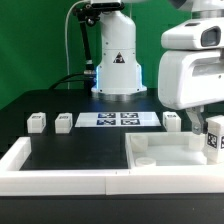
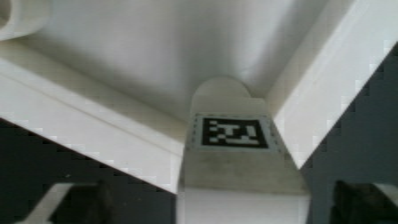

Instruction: Assemble square table

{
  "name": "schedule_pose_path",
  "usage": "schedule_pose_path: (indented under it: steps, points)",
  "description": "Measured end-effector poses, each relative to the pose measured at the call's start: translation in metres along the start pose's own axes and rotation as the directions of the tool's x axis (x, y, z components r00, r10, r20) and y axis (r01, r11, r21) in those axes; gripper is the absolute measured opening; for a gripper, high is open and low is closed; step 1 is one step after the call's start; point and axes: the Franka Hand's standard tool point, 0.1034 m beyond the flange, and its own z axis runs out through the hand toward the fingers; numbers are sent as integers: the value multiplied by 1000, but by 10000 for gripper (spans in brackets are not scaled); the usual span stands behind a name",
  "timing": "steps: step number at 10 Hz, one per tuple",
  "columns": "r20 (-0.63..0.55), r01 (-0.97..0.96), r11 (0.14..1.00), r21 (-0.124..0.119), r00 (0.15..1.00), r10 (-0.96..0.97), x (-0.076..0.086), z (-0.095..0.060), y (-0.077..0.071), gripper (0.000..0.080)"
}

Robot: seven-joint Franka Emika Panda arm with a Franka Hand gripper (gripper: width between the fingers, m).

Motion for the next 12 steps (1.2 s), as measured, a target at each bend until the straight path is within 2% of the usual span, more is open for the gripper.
schedule_pose_path:
  steps: [2,5,8,12]
  points:
    - [0,0,1000,0,1000,0,0,0,0,291]
    - [-1,-54,999,2,999,54,0,0,0,293]
    - [0,-278,961,3,961,278,0,0,0,293]
    - [-5,-566,824,10,824,566,1,1,-3,294]
